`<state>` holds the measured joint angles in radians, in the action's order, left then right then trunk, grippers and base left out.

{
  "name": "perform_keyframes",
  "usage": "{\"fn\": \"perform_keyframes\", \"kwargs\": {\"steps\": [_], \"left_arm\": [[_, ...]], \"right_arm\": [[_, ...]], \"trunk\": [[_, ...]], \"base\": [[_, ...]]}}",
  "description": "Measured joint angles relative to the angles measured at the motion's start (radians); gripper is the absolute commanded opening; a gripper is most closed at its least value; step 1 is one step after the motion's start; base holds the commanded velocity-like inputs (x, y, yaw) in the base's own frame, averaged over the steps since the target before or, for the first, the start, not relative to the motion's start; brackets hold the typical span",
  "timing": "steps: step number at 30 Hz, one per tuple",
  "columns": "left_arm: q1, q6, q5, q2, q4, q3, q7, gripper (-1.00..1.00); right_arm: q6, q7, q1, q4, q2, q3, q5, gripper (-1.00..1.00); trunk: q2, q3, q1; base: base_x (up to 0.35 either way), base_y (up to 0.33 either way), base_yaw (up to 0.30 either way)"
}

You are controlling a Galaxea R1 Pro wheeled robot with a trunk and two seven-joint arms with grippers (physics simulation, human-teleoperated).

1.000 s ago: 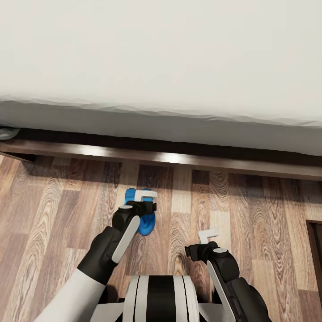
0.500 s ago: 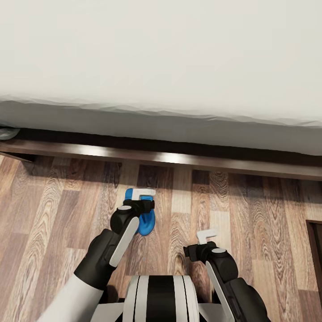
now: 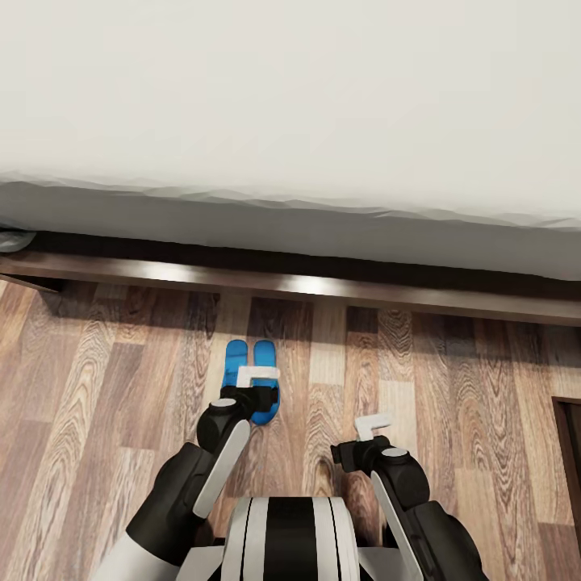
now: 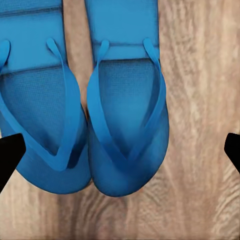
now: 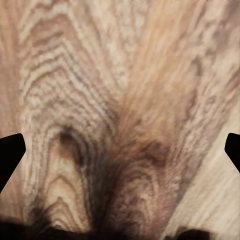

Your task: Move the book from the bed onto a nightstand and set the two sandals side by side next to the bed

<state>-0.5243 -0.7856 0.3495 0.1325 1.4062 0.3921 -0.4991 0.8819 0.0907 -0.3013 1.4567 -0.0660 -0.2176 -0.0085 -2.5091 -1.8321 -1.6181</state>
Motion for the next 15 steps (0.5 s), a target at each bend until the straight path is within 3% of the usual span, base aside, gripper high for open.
{"fn": "perform_keyframes", "kwargs": {"steps": [15], "left_arm": [[0.067, 0.009, -0.004, -0.002, 0.002, 0.039, 0.001, 1.00]], "right_arm": [[0.000, -0.006, 0.000, 0.011, 0.002, 0.005, 0.000, 1.00]], "trunk": [[0.000, 0.000, 0.000]], "base": [[0.000, 0.000, 0.000]]}}
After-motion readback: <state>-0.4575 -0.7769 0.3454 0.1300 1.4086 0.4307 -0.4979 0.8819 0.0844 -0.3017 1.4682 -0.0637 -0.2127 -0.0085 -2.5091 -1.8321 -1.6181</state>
